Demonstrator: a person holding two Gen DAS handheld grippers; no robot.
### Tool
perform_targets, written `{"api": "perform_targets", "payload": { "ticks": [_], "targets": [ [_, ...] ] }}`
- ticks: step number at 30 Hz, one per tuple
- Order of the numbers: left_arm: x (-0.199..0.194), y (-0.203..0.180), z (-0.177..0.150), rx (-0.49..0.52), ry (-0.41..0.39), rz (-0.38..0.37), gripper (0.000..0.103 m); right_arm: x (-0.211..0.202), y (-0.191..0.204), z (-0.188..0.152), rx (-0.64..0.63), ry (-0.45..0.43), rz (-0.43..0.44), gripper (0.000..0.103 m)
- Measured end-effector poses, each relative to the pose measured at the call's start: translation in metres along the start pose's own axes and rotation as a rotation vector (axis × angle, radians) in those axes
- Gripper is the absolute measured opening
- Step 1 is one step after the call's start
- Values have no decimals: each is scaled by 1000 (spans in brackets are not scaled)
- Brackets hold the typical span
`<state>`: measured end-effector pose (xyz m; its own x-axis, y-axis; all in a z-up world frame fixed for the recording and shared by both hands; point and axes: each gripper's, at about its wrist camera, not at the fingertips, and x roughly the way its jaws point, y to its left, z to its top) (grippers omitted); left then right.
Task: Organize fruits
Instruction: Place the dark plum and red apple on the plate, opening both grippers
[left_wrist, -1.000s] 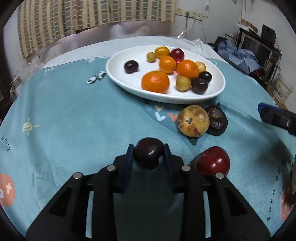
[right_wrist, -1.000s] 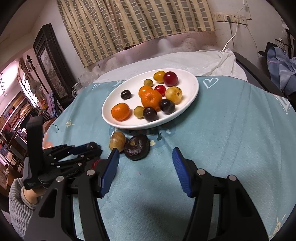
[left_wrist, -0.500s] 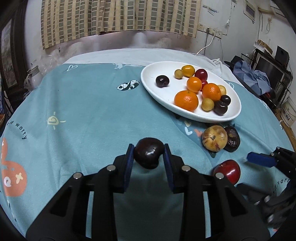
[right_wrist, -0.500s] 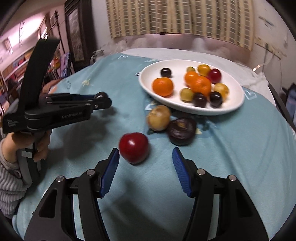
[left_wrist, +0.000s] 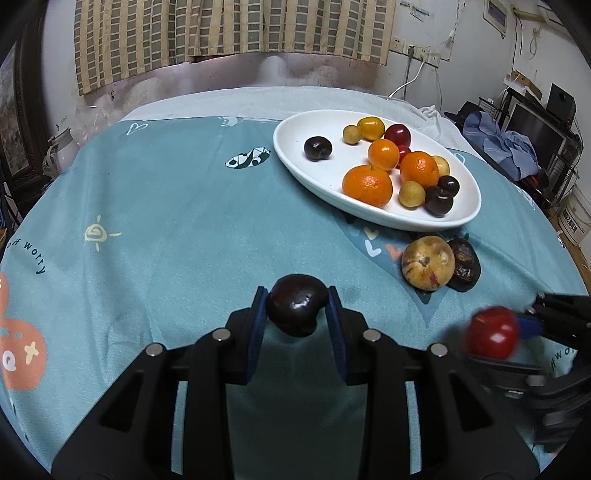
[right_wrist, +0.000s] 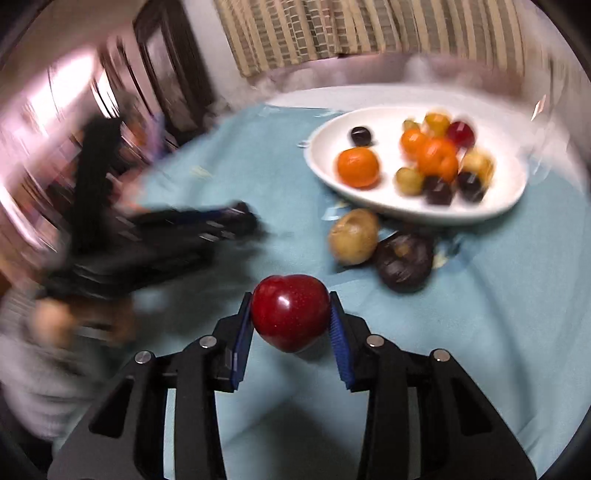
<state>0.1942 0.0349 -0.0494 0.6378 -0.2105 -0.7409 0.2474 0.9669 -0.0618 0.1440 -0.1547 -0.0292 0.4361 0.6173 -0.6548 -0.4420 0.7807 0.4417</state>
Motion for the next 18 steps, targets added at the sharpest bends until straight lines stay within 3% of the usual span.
{"api": "perform_targets", "payload": {
  "ticks": [2, 4, 6, 8, 10, 13, 15, 18],
  "targets": [
    [-1, 0, 0, 0, -4, -5, 32, -12, -24, 1, 204, 4, 281, 40],
    [-2, -1, -1, 3, -7, -9, 32, -20, -38, 2, 292, -10, 414, 40],
    [-3, -3, -2, 9, -8, -11, 32, -30, -49, 3, 350, -41, 479, 40],
    [-4, -4, -2, 11, -9, -14, 32, -36, -54, 4, 370, -66, 479, 40],
    [-6, -6, 0, 10, -19, -21, 32, -44, -56, 9, 357, -98, 390, 40],
    [-10, -8, 18, 1, -40, -18, 32, -68, -43, 31, 185, -198, 21, 39],
    [-9, -15, 41, 20, -62, 1, 32, -78, -34, 47, 83, -252, -168, 39],
    [-1, -27, 74, 34, -91, 14, 32, -79, -37, 74, 20, -283, -314, 39]
  ]
}}
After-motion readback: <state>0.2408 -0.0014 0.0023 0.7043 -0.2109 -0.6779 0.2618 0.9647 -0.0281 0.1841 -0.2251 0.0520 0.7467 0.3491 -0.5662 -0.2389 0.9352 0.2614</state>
